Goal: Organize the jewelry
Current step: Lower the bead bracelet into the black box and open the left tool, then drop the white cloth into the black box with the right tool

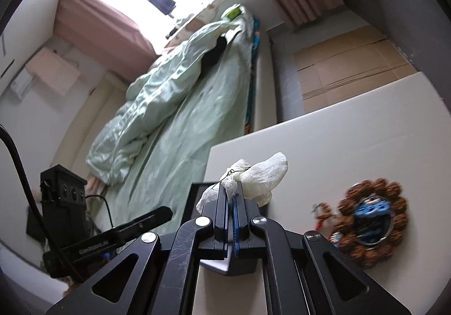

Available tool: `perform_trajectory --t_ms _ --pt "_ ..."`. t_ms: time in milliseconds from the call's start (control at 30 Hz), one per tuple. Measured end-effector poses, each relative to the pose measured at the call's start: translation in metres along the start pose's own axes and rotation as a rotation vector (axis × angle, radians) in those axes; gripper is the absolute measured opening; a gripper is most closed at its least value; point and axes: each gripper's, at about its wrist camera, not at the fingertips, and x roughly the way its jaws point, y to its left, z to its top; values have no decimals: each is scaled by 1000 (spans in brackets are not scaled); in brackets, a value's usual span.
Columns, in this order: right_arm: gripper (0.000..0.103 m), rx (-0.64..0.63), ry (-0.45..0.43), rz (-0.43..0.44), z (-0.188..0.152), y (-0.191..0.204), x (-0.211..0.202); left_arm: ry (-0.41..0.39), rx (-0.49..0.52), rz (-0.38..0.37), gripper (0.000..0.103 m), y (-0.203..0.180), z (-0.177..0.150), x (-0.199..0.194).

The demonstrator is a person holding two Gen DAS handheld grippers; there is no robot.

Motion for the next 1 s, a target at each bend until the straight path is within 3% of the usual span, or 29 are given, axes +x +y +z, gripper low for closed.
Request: perform_trajectory --t_ms 233,267,300,333,400,600,1000 --pt "4 -61 77 42 -15 24 28 -59 -44 34 63 23 -5 -33" --pt "5 -71 85 46 -15 28 31 -70 -49 35 68 25 -6 -37" --pt "16 -88 106 49 -16 32 35 -82 -56 37 76 27 -6 -42" --pt "44 -97 123 49 -17 35 38 -92 -60 39 84 28 -7 -45" --pt "78 -110 121 27 -18 36 37 -122 -55 46 89 25 -10 -55" --pt "80 -97 74 -22 -13 16 9 -118 -8 28 89 7 -10 -54" --pt "80 -5 29 -139 -9 -53 -48 -48 194 -61 89 -68 -9 -23"
